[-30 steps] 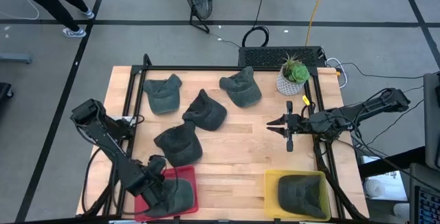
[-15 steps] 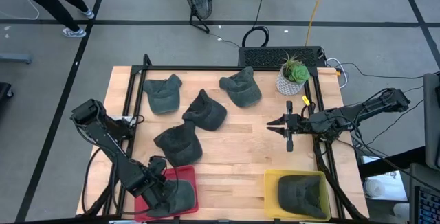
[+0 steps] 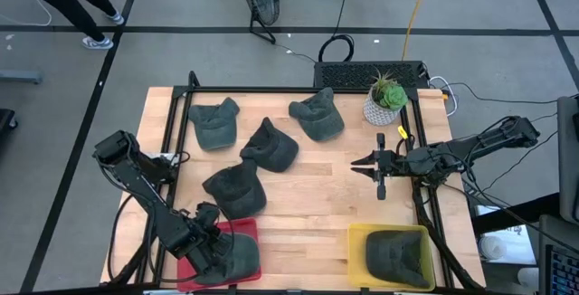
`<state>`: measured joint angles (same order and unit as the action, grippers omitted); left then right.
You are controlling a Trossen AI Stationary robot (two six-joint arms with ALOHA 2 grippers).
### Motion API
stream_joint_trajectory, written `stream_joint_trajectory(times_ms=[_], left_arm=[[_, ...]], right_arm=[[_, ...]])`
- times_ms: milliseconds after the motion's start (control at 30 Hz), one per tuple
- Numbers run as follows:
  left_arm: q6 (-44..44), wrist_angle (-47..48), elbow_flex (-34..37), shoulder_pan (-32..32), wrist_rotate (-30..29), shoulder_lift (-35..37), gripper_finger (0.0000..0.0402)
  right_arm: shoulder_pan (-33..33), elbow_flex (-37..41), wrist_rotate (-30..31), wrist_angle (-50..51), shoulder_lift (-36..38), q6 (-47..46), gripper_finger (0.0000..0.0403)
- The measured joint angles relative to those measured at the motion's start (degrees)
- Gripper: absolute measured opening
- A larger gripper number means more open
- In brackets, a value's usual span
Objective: Pick & Place hat
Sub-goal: Put the grey cap into the pink bin
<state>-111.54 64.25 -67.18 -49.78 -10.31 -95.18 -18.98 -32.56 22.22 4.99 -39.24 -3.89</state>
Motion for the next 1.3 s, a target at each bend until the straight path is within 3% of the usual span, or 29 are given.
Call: stream_joint_trajectory(times_ms=[200, 600, 700, 800, 900, 967, 1100, 1300], left_arm=[[0.2, 1.2, 0.0, -0.2, 0.1, 0.3, 0.0092], [-0.2, 14.7, -6.8, -0.6, -0.4, 0.7, 0.0092], [-0.2, 14.8, -8.2, -0.6, -4.1, 0.7, 0.0092], [2.0, 8.7, -8.6, -0.6, -12.4, 0.7, 0.0092], [9.6, -4.9, -8.3, 0.0, -20.9, 0.6, 0.0092], [16.9, -14.8, -8.2, 1.1, -23.1, -0.1, 0.0092], [25.5, -26.0, -8.2, 3.4, -21.1, -2.7, 0.0092], [28.5, -25.2, -8.1, 5.4, -8.0, -8.9, 0.0092]], right_arm=[[0.0, 1.6, 0.0, -0.2, 0.0, -1.4, 0.0045], [-2.1, 1.9, 0.0, -0.5, 0.0, -3.0, 0.0045], [-2.8, 1.9, 0.0, -0.5, 0.0, -3.0, 0.0045], [-3.4, 1.9, 0.0, -0.5, 0.0, -3.0, 0.0045], [-4.0, 1.9, 0.0, -0.5, 0.0, -3.0, 0.0045], [-4.2, 1.9, 0.0, -0.5, 0.0, -3.0, 0.0045], [-4.4, 1.9, 0.1, -0.5, 0.0, -4.3, 0.0045], [-4.4, 1.9, 0.0, -0.5, 0.0, -4.5, 0.0045]])
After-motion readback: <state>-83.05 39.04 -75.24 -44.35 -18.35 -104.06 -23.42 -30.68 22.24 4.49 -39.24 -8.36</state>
